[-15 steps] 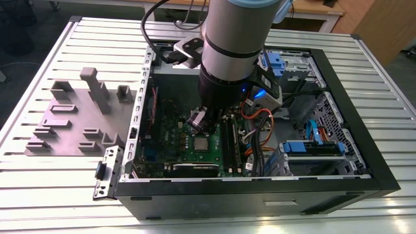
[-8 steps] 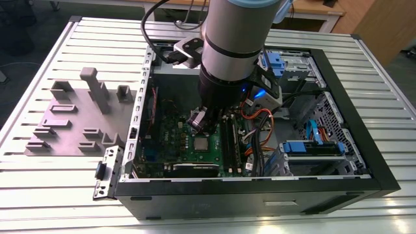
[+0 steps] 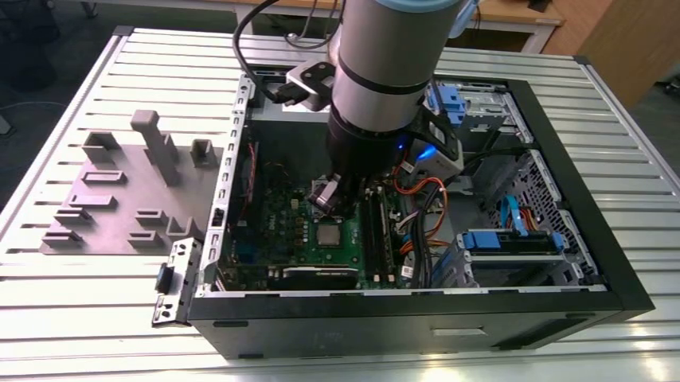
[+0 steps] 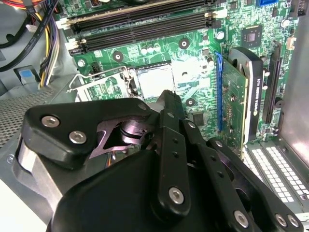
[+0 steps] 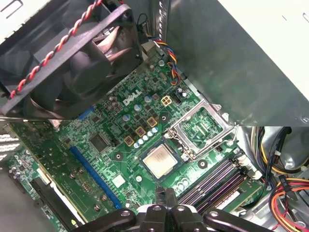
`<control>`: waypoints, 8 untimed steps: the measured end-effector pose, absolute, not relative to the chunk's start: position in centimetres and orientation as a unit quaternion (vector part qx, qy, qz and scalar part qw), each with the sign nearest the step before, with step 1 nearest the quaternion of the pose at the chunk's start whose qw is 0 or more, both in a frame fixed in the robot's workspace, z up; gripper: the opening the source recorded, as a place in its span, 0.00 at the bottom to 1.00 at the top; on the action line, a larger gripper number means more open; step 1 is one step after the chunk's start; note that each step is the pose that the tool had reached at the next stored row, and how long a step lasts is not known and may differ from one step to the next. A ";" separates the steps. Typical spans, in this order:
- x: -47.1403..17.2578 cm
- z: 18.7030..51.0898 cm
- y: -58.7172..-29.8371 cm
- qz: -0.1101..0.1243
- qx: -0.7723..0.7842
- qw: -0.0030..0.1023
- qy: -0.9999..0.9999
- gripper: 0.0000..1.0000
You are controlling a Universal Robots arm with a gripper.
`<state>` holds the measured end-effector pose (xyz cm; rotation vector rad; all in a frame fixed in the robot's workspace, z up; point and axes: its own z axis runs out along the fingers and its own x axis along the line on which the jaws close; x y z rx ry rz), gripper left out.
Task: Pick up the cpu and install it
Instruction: 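Close the cpu cover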
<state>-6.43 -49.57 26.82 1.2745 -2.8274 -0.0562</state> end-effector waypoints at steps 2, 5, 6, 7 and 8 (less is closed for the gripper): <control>-6.4 26.8 -49.5 -0.018 0.411 0.020 -0.911 0.11; -6.3 26.8 -49.5 -0.018 0.411 0.020 -0.911 0.11; -6.3 26.8 -49.5 -0.018 0.411 0.020 -0.911 0.11; -6.3 26.8 -49.5 -0.018 0.411 0.020 -0.911 0.11; -6.3 26.8 -49.5 -0.018 0.411 0.020 -0.911 0.11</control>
